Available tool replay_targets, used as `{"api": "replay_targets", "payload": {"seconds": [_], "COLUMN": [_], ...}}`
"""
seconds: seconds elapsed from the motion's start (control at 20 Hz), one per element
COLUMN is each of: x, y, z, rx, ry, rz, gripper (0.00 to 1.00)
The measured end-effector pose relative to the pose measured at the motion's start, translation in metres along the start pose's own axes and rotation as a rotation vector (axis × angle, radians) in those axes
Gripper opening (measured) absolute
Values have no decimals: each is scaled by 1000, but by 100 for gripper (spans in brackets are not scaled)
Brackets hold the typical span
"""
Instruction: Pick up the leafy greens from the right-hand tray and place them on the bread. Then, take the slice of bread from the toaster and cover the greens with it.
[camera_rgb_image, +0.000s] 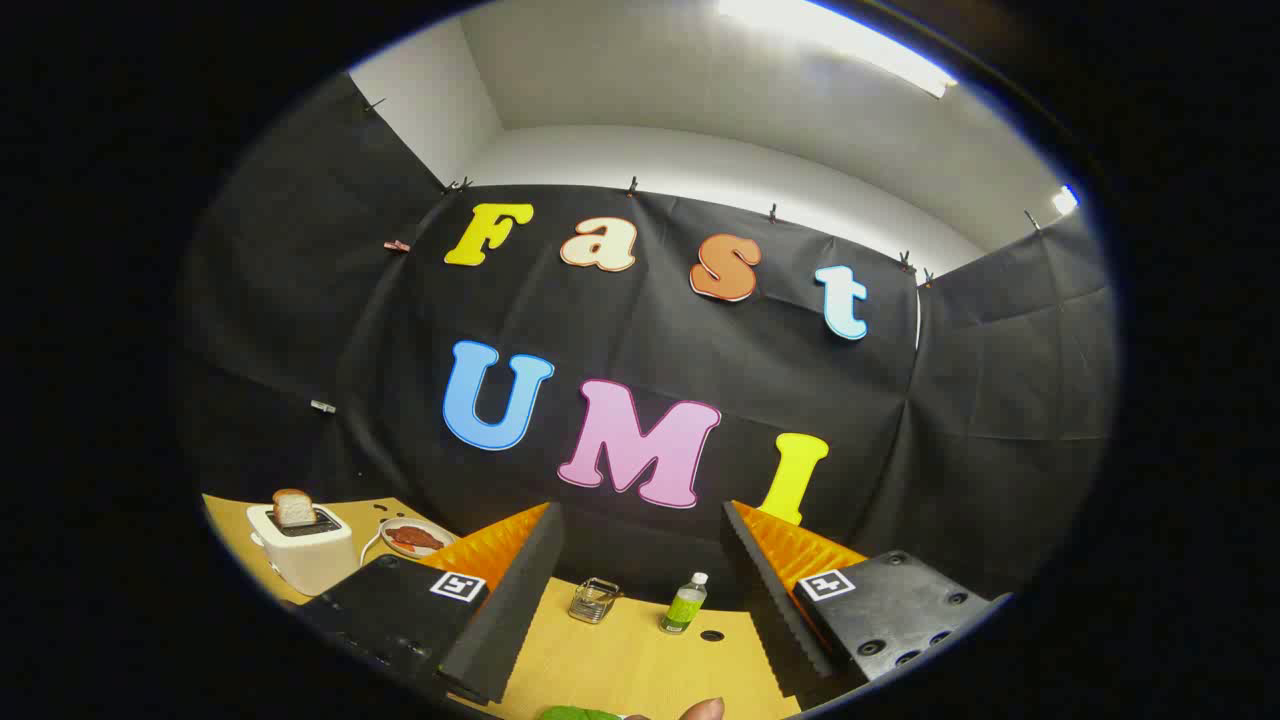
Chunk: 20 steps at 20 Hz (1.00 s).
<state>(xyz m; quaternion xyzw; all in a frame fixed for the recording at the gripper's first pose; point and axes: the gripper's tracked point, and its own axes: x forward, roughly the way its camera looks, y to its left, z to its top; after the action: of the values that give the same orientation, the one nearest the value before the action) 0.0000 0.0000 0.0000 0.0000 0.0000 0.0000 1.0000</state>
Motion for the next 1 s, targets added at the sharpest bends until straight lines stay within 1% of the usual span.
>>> {"api": "replay_targets", "payload": {"seconds": [0.35, 0.6, 0.85, 1.0], "x": [4, 6, 7, 8], "y": [3, 14, 12, 18], "z": [-10, -20, -34, -58], "rx": [-10, -12, -17, -29], "ry": [24, 42, 75, 146], "rz": [14, 66, 83, 140], "gripper": [97, 97, 97, 97]}}
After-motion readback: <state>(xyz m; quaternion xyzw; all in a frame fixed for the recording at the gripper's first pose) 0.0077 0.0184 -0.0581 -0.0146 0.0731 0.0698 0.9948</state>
